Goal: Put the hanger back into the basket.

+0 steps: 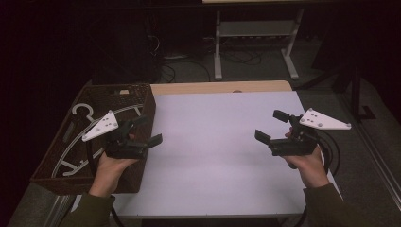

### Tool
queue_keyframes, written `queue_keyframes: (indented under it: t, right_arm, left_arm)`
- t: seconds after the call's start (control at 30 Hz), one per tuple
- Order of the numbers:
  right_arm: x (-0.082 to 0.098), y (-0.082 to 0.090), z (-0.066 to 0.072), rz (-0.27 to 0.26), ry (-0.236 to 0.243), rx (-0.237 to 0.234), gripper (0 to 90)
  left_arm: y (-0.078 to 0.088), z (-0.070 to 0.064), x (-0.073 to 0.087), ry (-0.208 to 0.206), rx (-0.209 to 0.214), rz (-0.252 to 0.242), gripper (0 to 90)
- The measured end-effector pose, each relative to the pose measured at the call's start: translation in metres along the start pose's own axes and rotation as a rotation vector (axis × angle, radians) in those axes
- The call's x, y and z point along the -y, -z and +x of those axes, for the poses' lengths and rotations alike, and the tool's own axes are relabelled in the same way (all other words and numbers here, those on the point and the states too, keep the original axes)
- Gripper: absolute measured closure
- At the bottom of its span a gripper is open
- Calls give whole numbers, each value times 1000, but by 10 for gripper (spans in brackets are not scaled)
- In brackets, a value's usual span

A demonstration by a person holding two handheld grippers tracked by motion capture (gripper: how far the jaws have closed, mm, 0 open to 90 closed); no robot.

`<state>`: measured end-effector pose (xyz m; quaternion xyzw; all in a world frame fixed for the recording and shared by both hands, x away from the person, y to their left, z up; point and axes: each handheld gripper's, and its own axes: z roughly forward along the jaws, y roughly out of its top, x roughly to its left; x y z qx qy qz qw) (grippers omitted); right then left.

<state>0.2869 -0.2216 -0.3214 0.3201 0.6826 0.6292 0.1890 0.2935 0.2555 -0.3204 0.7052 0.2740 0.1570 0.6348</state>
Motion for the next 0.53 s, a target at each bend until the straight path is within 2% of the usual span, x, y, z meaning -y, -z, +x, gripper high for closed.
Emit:
queue_keyframes:
  t: [0.53]
  right_arm:
    - [-1, 4, 0, -7, 8, 4, 1]
  left_arm:
    - [-1, -1, 0, 4, 10, 7, 57]
